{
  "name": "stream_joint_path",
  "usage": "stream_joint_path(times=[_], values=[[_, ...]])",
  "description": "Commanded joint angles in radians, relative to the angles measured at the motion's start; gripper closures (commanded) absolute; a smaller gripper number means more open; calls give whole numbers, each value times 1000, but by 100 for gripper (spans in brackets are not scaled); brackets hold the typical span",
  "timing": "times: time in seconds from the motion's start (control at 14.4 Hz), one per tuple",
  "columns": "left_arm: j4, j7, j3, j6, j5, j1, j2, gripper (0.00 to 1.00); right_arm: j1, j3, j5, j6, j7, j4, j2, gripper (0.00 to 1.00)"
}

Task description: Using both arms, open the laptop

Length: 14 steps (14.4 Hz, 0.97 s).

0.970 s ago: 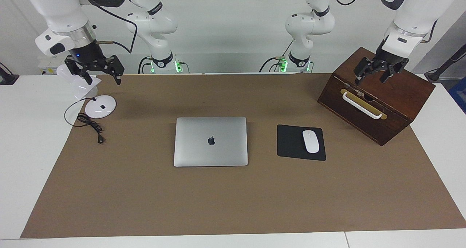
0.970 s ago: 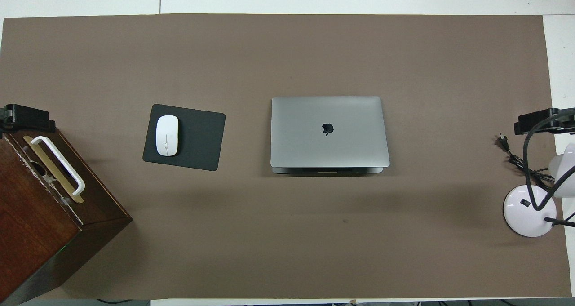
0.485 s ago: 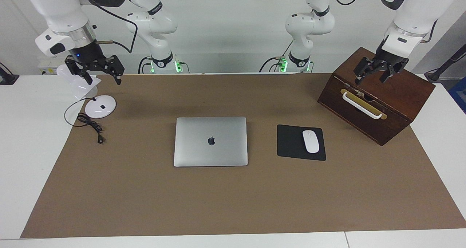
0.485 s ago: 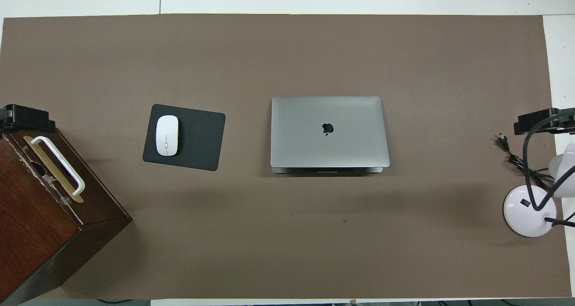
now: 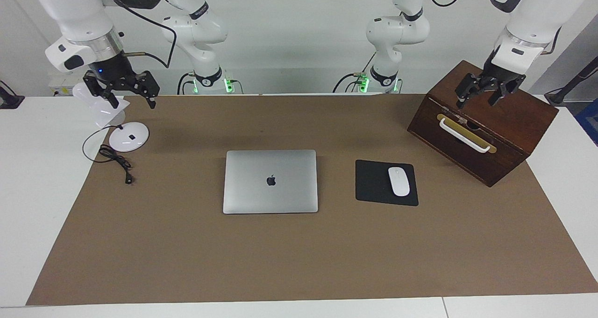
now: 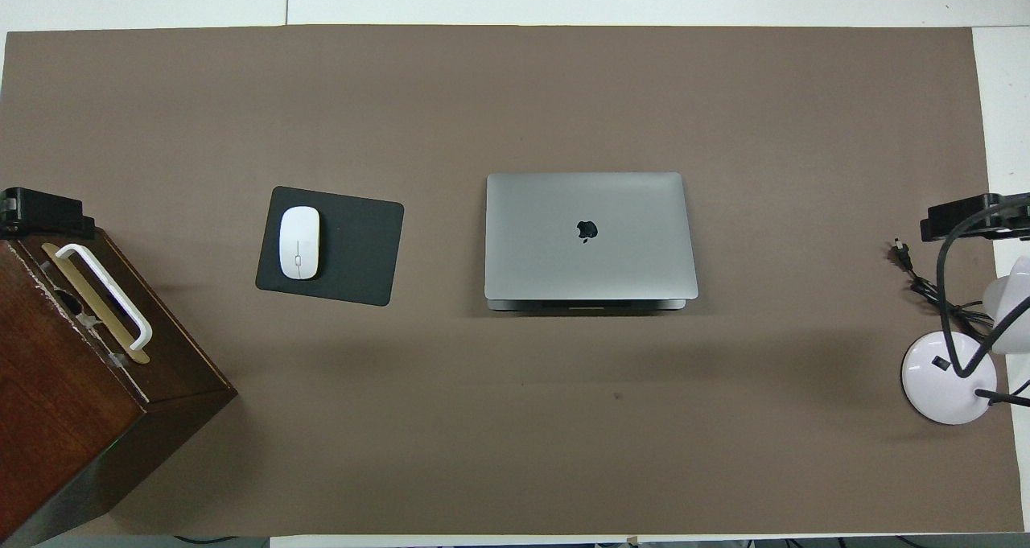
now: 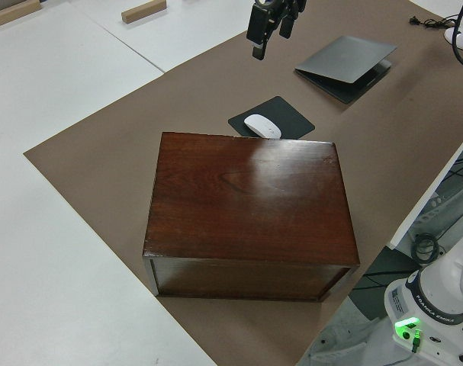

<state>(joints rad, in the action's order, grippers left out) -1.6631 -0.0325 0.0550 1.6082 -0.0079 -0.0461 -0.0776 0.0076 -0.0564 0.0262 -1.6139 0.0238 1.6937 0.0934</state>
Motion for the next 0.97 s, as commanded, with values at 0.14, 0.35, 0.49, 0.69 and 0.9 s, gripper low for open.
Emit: stream_joint_path(times=[0.14,0.35,0.49,0.69,0.9], values=[[-30,8,2,-8,17,-14,-30,0,-1,4,9,-11,-5,14,16,0],[-30,6,0,-5,17,-15,-30,0,-1,4,9,-12,-7,17,16,0],[-30,6,0,-7,17,-14,-30,8,-1,4,9,-14,-7,17,16,0],[-30,6,0,-4,17,-11,-30,92,-1,4,8,-15,-8,18,16,0],[-29,0,0,-2,17,-3,-28,100,-1,4,8,-27,-11,21,16,0]])
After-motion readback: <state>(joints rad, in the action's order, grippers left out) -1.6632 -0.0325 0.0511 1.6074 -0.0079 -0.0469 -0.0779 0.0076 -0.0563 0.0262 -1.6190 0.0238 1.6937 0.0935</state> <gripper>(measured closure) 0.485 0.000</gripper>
